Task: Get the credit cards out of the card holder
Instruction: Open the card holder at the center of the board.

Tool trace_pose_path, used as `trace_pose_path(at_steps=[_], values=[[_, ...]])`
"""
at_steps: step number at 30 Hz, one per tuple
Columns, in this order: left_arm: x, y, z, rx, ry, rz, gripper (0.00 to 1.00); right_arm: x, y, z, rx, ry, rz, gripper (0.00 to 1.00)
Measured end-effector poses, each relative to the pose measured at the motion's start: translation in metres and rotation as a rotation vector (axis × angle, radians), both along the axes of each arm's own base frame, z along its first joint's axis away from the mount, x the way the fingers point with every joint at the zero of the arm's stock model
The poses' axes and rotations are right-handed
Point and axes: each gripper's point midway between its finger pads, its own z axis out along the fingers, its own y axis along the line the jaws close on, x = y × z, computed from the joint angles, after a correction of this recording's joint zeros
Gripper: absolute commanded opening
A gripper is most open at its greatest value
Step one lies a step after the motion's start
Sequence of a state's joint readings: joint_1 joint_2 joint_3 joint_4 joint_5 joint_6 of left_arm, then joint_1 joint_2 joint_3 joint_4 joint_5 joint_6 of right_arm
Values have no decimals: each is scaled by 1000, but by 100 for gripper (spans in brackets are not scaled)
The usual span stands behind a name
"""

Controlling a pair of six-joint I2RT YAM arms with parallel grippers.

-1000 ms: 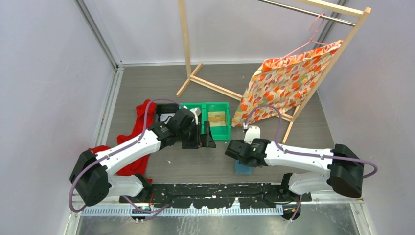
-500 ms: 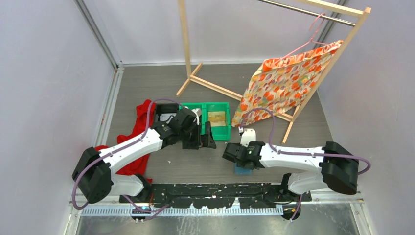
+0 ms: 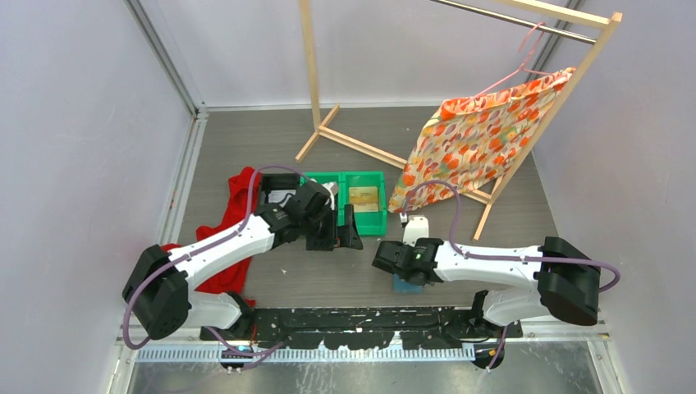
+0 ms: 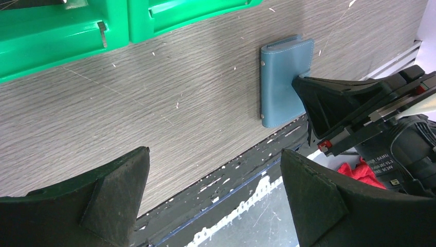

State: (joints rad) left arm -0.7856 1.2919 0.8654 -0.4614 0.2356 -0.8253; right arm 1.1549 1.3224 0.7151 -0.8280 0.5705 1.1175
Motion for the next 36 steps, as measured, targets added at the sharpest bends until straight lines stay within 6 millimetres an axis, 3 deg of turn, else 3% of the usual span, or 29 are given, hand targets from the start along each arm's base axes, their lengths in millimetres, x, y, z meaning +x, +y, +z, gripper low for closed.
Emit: trace_pose_path(at_steps=[7,13,18,28,32,36], values=[[0,-3,-4,-1,16,-5,100,-1,-1,7,47,-17,-9,1],[-3,-14,-2,-62,16,-28,100,-4,0,34,240,-80,-13,1],[-14,-20,-15,-90,62,-45,99,-5,0,49,355,-116,-50,1],[-36,-50,-14,-105,70,-148,99,-16,-25,39,419,-112,-180,1],[-33,-55,-6,-110,47,-155,99,-13,-10,57,529,-140,-130,1],[-28,-44,-2,-66,2,-126,100,-8,11,85,572,-149,-49,1]])
